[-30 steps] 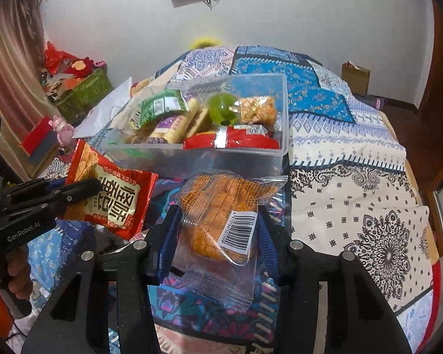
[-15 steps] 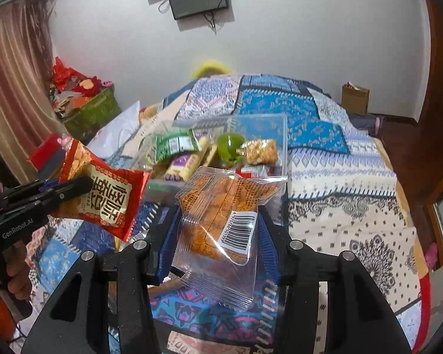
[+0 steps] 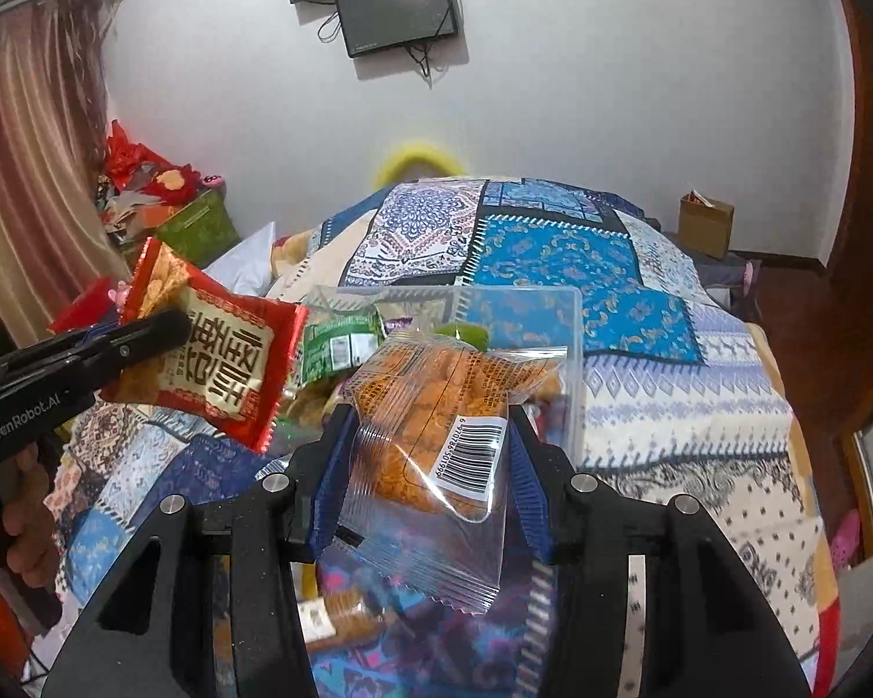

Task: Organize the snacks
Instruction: 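Lower the red chip bag into the box with the left tool while the right drops the orange-snack bag in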

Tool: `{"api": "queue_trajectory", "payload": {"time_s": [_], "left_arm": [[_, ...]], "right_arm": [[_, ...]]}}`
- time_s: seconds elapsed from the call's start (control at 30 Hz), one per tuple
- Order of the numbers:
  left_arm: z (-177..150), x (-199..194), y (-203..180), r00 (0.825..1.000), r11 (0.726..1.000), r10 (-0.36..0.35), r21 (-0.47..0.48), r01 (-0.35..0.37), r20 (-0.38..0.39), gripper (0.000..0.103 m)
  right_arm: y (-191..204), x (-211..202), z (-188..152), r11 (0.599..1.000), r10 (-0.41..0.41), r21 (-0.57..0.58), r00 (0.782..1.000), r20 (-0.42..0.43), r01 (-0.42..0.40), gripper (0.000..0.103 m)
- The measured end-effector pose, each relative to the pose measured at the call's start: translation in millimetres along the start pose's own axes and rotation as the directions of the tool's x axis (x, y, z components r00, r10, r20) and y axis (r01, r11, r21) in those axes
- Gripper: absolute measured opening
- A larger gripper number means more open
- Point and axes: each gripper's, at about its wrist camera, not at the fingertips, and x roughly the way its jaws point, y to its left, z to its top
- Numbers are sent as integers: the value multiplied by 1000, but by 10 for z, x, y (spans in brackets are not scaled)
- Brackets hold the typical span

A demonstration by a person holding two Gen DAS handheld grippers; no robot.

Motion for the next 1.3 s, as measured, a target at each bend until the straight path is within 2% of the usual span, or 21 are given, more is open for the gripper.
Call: {"api": "queue_trajectory", "payload": {"time_s": [0.5, 0.6, 0.83, 1.0, 1.07, 1.23, 1.3], "left_arm": [[-18, 705, 15, 995, 997, -57, -55, 52, -79, 22], [-9, 788, -2, 996, 998, -36, -46, 32, -82, 21], [-62, 950, 21, 995, 999, -14, -43, 9, -102, 21], [-73, 1006, 0, 996, 999, -3, -35, 0, -94, 21], [-73, 1031, -54, 996, 1000, 0, -14, -1, -94, 22], [-88, 1034, -162, 994, 998, 49, 48, -45, -98, 23], [-96, 1014, -170, 992, 996, 65, 66, -58, -111, 28]], "right_arm": [[16, 691, 111, 999, -12, -43, 994, -106, 7, 47], [-14, 786, 98, 999, -9, -47, 991, -135, 3, 49], [-88, 739, 77, 1000, 2, -24, 986, -170, -7, 52], [-68, 559, 83, 1000, -2, -26, 991, -137, -2, 59], [-58, 507, 96, 1000, 2, -23, 992, -124, -5, 66], [-30, 384, 106, 999, -15, -34, 995, -101, 11, 66], [-30, 357, 98, 999, -19, -38, 995, -101, 15, 67]]}}
